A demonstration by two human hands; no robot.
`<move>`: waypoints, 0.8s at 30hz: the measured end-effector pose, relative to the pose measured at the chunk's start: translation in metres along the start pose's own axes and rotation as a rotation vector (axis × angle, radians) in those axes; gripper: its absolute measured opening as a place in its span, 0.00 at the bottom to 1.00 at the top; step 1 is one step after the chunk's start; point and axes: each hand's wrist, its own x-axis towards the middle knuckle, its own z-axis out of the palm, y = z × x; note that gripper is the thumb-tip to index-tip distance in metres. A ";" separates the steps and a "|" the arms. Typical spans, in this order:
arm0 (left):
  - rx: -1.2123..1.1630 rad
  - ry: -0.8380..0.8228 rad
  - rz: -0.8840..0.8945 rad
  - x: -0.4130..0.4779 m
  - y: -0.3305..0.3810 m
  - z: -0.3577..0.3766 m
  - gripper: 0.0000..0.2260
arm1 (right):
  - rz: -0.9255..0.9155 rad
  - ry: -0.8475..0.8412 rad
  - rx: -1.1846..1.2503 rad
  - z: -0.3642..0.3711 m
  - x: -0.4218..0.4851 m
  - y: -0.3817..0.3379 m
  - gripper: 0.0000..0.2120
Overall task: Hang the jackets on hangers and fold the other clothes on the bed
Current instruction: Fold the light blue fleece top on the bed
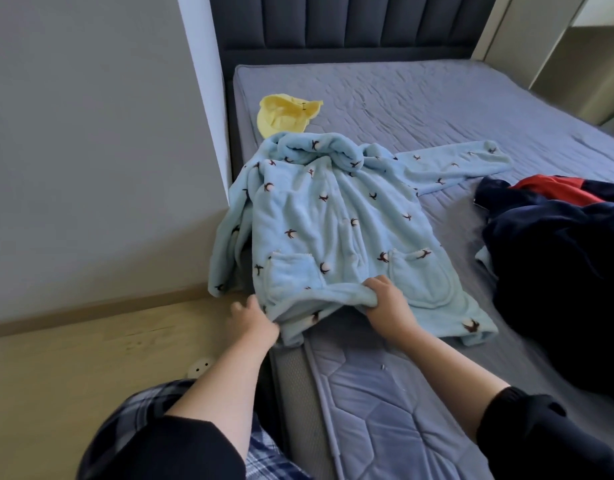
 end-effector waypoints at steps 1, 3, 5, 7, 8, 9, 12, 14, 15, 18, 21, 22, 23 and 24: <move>-0.141 -0.050 -0.115 -0.001 -0.002 -0.001 0.28 | 0.016 -0.003 0.031 -0.003 0.002 -0.002 0.06; -0.415 -0.237 -0.285 -0.005 0.000 -0.005 0.23 | 0.044 0.002 0.070 -0.009 0.006 -0.002 0.05; -0.767 -0.355 -0.410 -0.010 0.004 -0.009 0.15 | 0.045 0.006 0.073 -0.014 0.007 -0.001 0.03; -1.042 -0.210 -0.472 -0.009 0.007 -0.014 0.13 | 0.011 0.015 0.070 -0.017 0.006 0.000 0.03; -1.090 -0.041 -0.466 -0.007 0.006 -0.017 0.12 | -0.029 0.020 0.049 -0.017 0.003 -0.001 0.03; -1.018 0.175 -0.417 -0.006 0.004 -0.021 0.11 | -0.082 0.019 0.004 -0.016 -0.001 -0.001 0.05; -0.456 0.517 -0.031 -0.011 -0.004 -0.033 0.08 | -0.239 -0.145 -0.320 -0.008 -0.010 0.003 0.12; 0.068 0.241 0.078 -0.012 -0.008 -0.029 0.09 | -0.225 -0.322 -0.516 -0.002 -0.015 0.009 0.13; 0.356 0.058 0.056 -0.014 -0.009 -0.026 0.10 | -0.184 -0.365 -0.531 0.000 -0.017 0.010 0.13; 0.808 -0.121 0.023 -0.019 -0.013 -0.019 0.25 | -0.113 -0.357 -0.413 0.002 -0.020 0.011 0.11; 0.873 -0.079 0.354 -0.020 -0.008 -0.010 0.42 | -0.145 -0.420 -0.367 -0.001 -0.023 0.020 0.16; 0.835 -0.101 0.467 -0.022 -0.003 -0.005 0.43 | -0.163 -0.437 -0.370 -0.002 -0.025 0.024 0.21; 0.788 -0.118 0.568 -0.026 0.005 -0.001 0.43 | -0.184 -0.439 -0.392 -0.004 -0.028 0.031 0.28; 0.740 -0.126 0.657 -0.029 0.013 0.004 0.41 | -0.207 -0.418 -0.438 -0.006 -0.029 0.039 0.34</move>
